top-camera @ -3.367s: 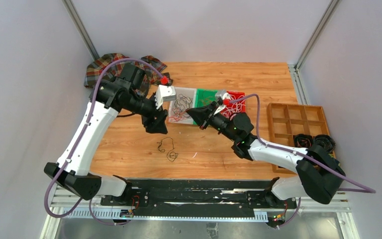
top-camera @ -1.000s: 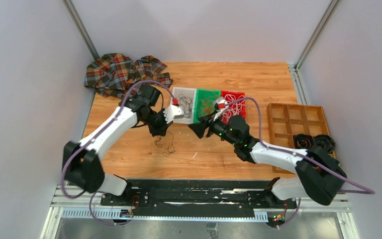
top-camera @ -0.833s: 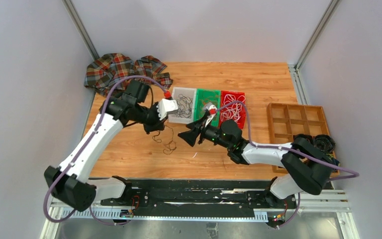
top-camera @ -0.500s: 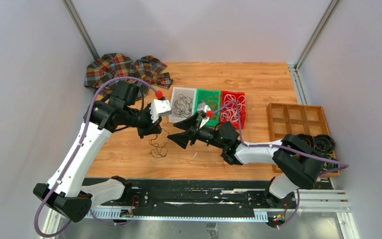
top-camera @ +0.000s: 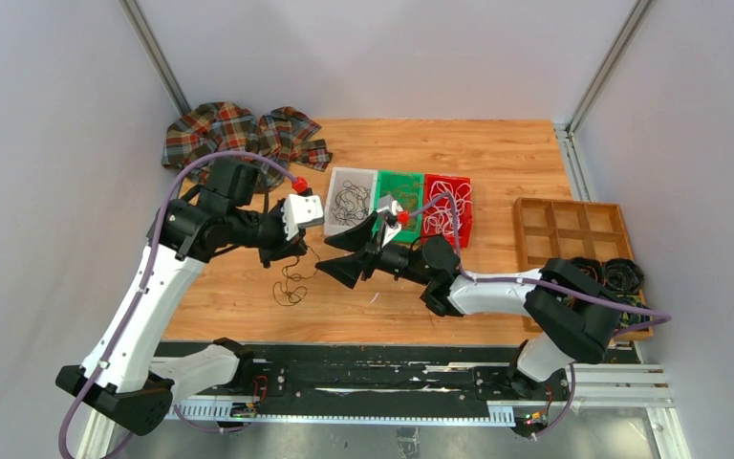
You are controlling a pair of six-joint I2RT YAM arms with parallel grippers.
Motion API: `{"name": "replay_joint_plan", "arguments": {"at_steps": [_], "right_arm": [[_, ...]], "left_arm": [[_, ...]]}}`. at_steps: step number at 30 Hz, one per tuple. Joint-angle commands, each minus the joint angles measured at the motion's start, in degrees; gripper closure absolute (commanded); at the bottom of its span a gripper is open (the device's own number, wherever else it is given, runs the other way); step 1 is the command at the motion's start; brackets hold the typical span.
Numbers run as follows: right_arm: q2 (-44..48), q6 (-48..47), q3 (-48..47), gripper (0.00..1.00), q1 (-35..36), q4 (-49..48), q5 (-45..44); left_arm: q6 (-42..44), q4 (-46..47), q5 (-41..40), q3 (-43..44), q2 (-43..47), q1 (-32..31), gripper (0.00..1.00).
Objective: Untangle the cables
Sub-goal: Pick up the cable at the center of the board.
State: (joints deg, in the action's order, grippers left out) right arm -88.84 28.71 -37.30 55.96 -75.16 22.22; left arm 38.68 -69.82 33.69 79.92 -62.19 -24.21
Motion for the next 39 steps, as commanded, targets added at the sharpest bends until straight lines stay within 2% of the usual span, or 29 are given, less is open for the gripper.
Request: {"name": "replay_joint_plan", "arguments": {"at_steps": [1,12,19,26,31,32,33,35,36,37,38,39], "right_arm": [[1.39,0.31,-2.35,0.32,0.81,-1.45,2.22],[6.57,-1.10,-1.43,0.31,0.72,6.23,4.50],[7.62,-0.48,-3.46,0.30,0.72,10.53,5.85],[7.05,-4.29,-7.30,0.37,0.72,17.83,1.53],[4.42,-2.89,-10.14,0.42,0.72,17.12,2.41],[4.00,-2.49,-10.42,0.46,0.72,16.72,2.70],[3.68,-2.44,-10.65,0.54,0.68,16.38,3.22],[3.50,-2.48,-10.86,0.82,0.32,17.09,3.01],[3.54,-2.64,-10.90,0.96,-0.15,18.02,2.68],[3.76,-2.62,-10.80,0.99,-0.79,19.33,1.67],[4.08,-2.53,-10.62,0.99,-1.62,20.28,1.22],[4.41,-2.65,-10.38,0.99,-2.72,21.23,0.84]], "left_arm": [[1.00,-0.26,-0.38,1.92,0.45,-0.40,0.99],[2.45,-0.21,-3.68,3.48,0.95,-0.40,0.99],[1.35,-0.23,-2.84,4.77,0.44,-0.41,0.99],[0.21,-0.27,-2.00,5.23,0.23,-0.40,0.99],[-0.11,-0.28,-1.64,4.51,-0.24,-0.51,0.99],[-0.09,-0.23,-1.62,4.46,-0.32,-0.49,0.99],[-0.03,-0.24,-1.61,4.51,-0.44,-0.49,0.99],[-0.05,-0.25,-1.53,4.54,-0.46,-0.50,0.98],[-0.09,-0.27,-1.52,4.50,-0.26,-0.49,0.94],[-0.19,-0.24,-1.73,4.42,-0.24,-0.50,0.86],[-0.37,-0.25,-2.15,4.37,-0.09,-0.49,0.71],[-0.62,-0.25,-2.87,4.41,-0.05,-0.49,0.49]]}}
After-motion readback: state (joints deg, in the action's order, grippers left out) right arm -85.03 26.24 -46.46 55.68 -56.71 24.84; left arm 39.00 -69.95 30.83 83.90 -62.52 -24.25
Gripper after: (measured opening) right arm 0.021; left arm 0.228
